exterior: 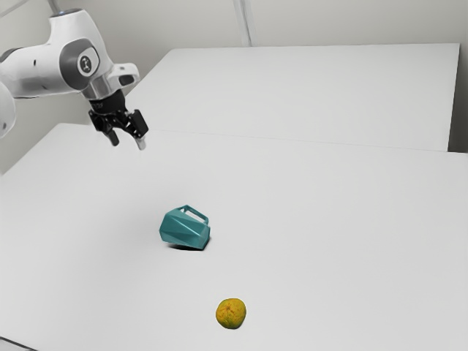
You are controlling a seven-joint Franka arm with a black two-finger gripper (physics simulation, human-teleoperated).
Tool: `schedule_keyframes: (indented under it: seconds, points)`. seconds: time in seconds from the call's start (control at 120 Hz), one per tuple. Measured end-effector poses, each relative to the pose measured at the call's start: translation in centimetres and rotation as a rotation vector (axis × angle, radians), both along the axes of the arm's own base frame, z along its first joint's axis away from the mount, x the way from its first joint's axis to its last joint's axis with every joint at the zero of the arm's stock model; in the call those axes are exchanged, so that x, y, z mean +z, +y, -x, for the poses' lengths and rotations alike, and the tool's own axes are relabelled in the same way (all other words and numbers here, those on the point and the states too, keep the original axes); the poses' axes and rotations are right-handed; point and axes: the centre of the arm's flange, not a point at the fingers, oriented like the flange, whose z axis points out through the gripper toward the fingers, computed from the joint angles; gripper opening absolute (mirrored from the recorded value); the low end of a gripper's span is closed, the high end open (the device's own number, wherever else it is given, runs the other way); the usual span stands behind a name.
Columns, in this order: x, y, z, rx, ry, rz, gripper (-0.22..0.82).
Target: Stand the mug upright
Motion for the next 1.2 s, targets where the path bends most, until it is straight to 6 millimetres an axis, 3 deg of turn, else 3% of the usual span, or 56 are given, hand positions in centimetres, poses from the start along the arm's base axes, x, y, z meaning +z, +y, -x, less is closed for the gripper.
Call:
schedule_keyframes:
  seconds: [0.183,0.317,0.475,0.7,0.942,1.2]
  points:
    - [0.8,0.0,1.1,-0.043,-0.068,0.005,0.59]
    - [-1.5,-0.1,5.4,-0.066,-0.128,0.038,0.59]
    - [-4.6,2.9,10.8,-0.071,-0.281,0.065,0.58]
    - [-8.6,3.5,11.6,-0.109,-0.486,0.182,0.58]
    - [-14.0,2.3,14.4,-0.071,-0.57,0.273,0.58]
    - [-17.5,2.2,15.6,-0.103,-0.641,0.33,0.58]
